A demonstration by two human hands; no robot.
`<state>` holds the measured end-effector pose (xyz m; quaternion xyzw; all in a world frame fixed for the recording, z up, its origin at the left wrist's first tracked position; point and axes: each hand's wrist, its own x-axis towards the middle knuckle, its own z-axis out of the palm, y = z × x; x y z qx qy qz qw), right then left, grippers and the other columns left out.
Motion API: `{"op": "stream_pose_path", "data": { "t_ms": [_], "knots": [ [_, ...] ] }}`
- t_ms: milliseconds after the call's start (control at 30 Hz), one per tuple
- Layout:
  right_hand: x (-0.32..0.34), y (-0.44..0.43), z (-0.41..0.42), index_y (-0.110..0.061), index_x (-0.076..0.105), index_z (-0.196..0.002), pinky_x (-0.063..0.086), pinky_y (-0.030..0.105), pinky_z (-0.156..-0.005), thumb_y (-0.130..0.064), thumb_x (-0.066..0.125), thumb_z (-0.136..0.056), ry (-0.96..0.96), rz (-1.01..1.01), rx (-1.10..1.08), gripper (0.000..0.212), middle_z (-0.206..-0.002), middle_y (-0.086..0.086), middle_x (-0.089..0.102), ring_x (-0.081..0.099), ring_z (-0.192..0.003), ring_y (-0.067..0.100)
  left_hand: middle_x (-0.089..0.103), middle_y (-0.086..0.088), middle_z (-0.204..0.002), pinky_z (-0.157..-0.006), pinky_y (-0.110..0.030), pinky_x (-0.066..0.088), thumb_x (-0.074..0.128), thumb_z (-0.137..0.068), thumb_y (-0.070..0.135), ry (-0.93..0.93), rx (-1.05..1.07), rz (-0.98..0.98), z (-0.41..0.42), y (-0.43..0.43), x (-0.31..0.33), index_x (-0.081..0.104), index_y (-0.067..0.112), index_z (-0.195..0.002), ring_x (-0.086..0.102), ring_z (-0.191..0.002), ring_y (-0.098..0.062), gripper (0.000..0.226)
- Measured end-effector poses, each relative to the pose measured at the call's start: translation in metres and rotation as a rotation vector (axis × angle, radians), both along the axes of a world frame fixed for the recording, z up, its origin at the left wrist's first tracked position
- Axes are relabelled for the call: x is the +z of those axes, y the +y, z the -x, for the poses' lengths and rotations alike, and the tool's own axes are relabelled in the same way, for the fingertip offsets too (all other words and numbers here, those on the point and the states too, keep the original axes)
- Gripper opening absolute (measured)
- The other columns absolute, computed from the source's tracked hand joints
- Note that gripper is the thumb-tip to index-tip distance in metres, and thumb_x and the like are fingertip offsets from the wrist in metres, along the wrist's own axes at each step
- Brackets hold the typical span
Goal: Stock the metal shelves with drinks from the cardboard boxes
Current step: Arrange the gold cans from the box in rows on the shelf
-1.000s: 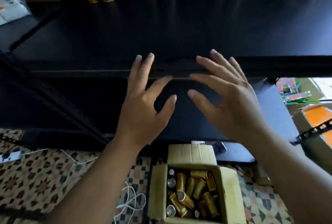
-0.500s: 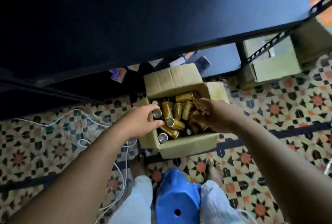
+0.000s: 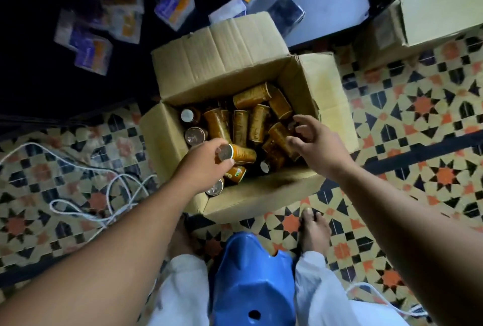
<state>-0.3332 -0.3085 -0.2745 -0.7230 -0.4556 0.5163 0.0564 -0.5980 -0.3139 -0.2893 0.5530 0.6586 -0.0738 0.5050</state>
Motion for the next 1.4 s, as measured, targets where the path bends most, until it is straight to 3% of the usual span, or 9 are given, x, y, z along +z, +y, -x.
{"op": "stream_pose_path", "data": {
  "t_ms": [100,333,567,867,1000,1100,1200,1300,1400],
  "knots": [
    [-0.038,0.0,-0.001,-0.034,0.043,-0.152,0.053,0.017,-0.086,-0.032,0.07,-0.098,0.058,-0.032,-0.124,0.061,-0.147,-0.004,0.056,0.056,-0.129,0.014,0.056,0.005,-0.134,-0.097,-0.04,0.052,0.07,-0.091,0.036,0.01,-0.003,-0.067,-0.003,-0.004,-0.037,0.052,0.034,-0.14,0.055,-0.12,-0.018,0.052],
    [-0.111,0.0,0.004,-0.034,0.036,-0.156,0.043,0.029,-0.102,-0.023,0.07,-0.098,0.061,0.04,-0.124,0.068,-0.154,-0.001,0.047,0.049,-0.137,0.019,0.051,0.006,-0.144,-0.104,-0.037,0.045,0.078,-0.085,0.041,0.024,-0.112,-0.133,-0.004,-0.002,-0.087,0.048,0.029,-0.146,0.049,-0.13,-0.019,0.069],
    [-0.151,0.003,0.011,-0.038,0.014,-0.163,0.045,0.04,-0.104,-0.013,0.069,-0.096,-0.013,0.082,-0.046,0.09,-0.159,0.004,0.042,0.047,-0.139,0.028,0.049,-0.003,-0.151,-0.105,-0.047,0.048,0.082,-0.081,0.039,0.033,-0.128,-0.125,-0.011,-0.002,-0.103,0.011,0.047,-0.156,0.05,-0.134,-0.027,0.104],
    [-0.152,0.0,0.012,-0.038,0.008,-0.162,0.053,0.042,-0.093,-0.017,0.061,-0.099,-0.035,0.054,0.011,0.085,-0.147,0.005,0.052,0.058,-0.123,0.029,0.055,0.002,-0.136,-0.096,-0.041,0.053,0.077,-0.087,0.036,-0.054,0.045,-0.193,-0.006,-0.004,-0.099,0.045,0.037,-0.147,0.055,-0.121,-0.02,0.068],
    [-0.14,-0.001,0.009,-0.034,0.011,-0.163,0.048,0.021,-0.075,-0.019,0.065,-0.099,0.044,0.044,-0.103,0.085,-0.135,-0.008,0.05,0.054,-0.116,0.016,0.052,0.006,-0.12,-0.081,-0.031,0.053,0.079,-0.084,0.036,-0.054,0.23,-0.26,-0.004,0.003,-0.091,0.062,0.028,-0.131,0.058,-0.104,-0.017,0.051],
    [-0.134,0.0,0.006,-0.034,0.027,-0.159,0.052,0.028,-0.087,-0.023,0.066,-0.099,0.091,0.039,-0.128,0.072,-0.139,-0.004,0.056,0.059,-0.118,0.017,0.055,0.006,-0.113,-0.078,-0.033,0.053,0.081,-0.079,0.036,0.01,0.28,-0.317,-0.001,0.009,-0.086,0.061,0.031,-0.117,0.059,-0.096,-0.016,0.043],
    [-0.133,0.001,0.008,-0.035,0.035,-0.153,0.049,0.025,-0.079,-0.021,0.065,-0.1,0.13,0.034,-0.123,0.063,-0.131,-0.004,0.058,0.06,-0.112,0.016,0.058,0.003,-0.107,-0.062,-0.026,0.047,0.079,-0.081,0.037,0.061,0.227,-0.259,-0.004,0.01,-0.086,0.05,0.032,-0.111,0.057,-0.087,-0.015,0.042],
    [-0.13,0.0,0.01,-0.035,0.029,-0.157,0.051,0.027,-0.082,-0.02,0.066,-0.099,0.144,0.012,-0.123,0.07,-0.131,-0.006,0.055,0.057,-0.112,0.015,0.056,0.002,-0.111,-0.06,-0.026,0.049,0.077,-0.083,0.037,0.059,0.168,-0.212,-0.008,0.011,-0.092,0.047,0.033,-0.119,0.056,-0.086,-0.011,0.047],
    [-0.126,-0.002,0.012,-0.033,0.026,-0.158,0.048,0.026,-0.091,-0.019,0.069,-0.098,0.149,-0.039,-0.134,0.075,-0.134,-0.006,0.053,0.054,-0.116,0.012,0.061,0.001,-0.119,-0.079,-0.039,0.06,0.077,-0.085,0.031,-0.116,0.393,-0.085,-0.009,0.008,-0.099,0.049,0.028,-0.141,0.065,-0.095,-0.015,0.063]
  ]
}}
